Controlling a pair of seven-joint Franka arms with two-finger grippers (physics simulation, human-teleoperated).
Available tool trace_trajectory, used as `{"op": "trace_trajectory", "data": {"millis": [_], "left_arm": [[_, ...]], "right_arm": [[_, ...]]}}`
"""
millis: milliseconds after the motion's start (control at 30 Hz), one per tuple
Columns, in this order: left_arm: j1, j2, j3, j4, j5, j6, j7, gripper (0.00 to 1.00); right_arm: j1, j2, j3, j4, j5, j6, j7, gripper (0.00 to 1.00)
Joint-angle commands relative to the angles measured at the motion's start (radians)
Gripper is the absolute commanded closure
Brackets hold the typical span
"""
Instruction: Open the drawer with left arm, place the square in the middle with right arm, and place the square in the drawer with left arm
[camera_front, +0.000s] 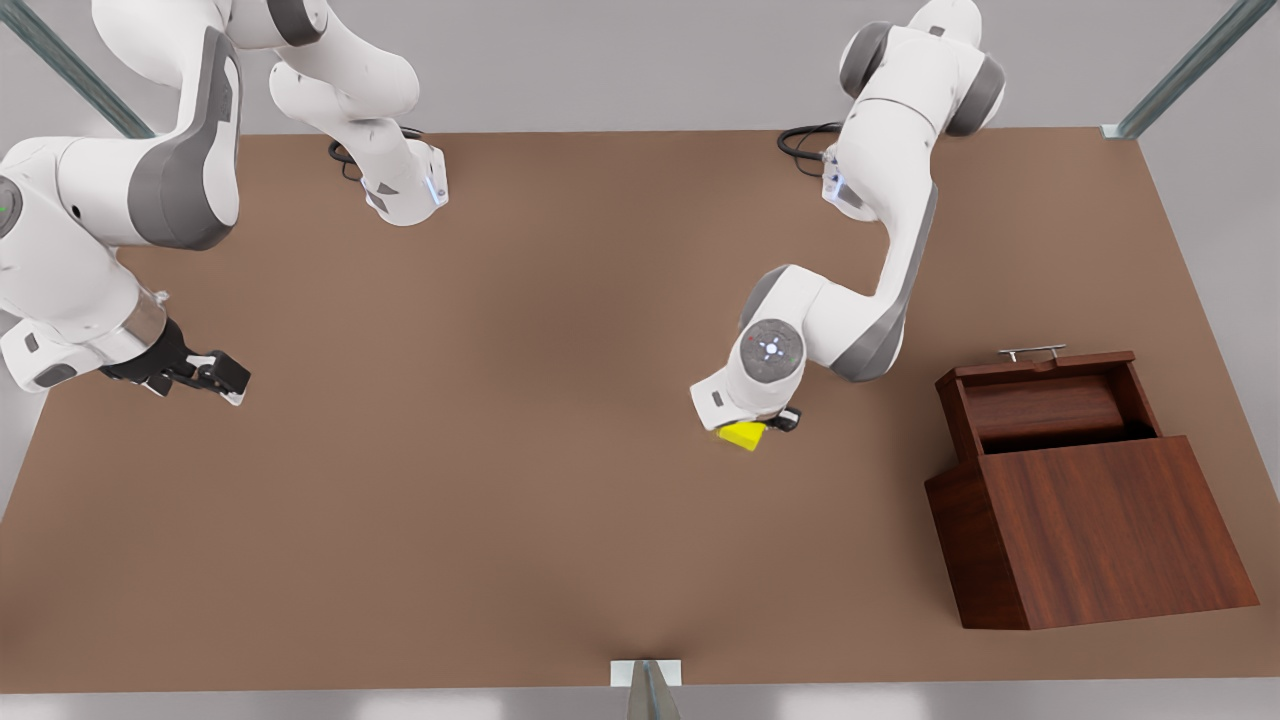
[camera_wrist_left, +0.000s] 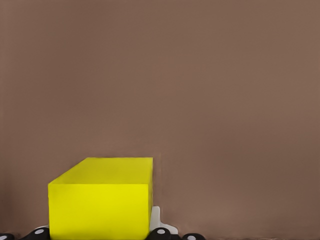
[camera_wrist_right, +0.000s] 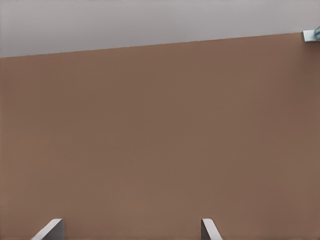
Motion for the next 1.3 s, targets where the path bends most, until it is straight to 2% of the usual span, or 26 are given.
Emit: {"op": "trace_trajectory", "data": {"millis": [0,233,567,767,1133,1167,1200,1267], "left_arm": [[-0.001,-0.017,0.011,-0.025,-0.018,0.003,0.022,0.28],[-0.002,-0.172,0.241,-0.249,-0.018,0.038,0.474,0.28],[-0.004,-0.239,0.563,-0.380,-0.018,0.071,1.152,0.28],[0.007,-0.212,0.653,-0.384,-0.018,0.086,1.335,0.27],[0.054,-0.161,0.661,-0.407,-0.007,0.104,1.458,0.22],[0.054,-0.161,0.661,-0.410,-0.007,0.104,1.458,0.09],[0.054,-0.161,0.661,-0.410,-0.005,0.104,1.465,0.00],[0.056,-0.161,0.661,-0.410,-0.005,0.101,1.465,0.00]], "right_arm": [[0.000,0.000,0.000,0.000,0.000,0.000,0.000,0.00],[0.003,0.006,0.001,-0.002,0.002,0.006,0.000,0.00],[0.001,0.006,0.001,0.000,0.002,0.012,0.000,0.00],[0.001,0.006,0.001,0.000,0.002,0.014,0.000,0.00],[0.001,0.006,0.001,0.000,0.000,0.012,0.002,0.00],[0.001,0.006,0.001,0.000,0.000,0.014,0.002,0.00],[0.001,0.006,0.001,0.000,0.000,0.014,0.002,0.00],[0.001,0.006,0.001,0.000,0.002,0.014,0.002,0.00]]}}
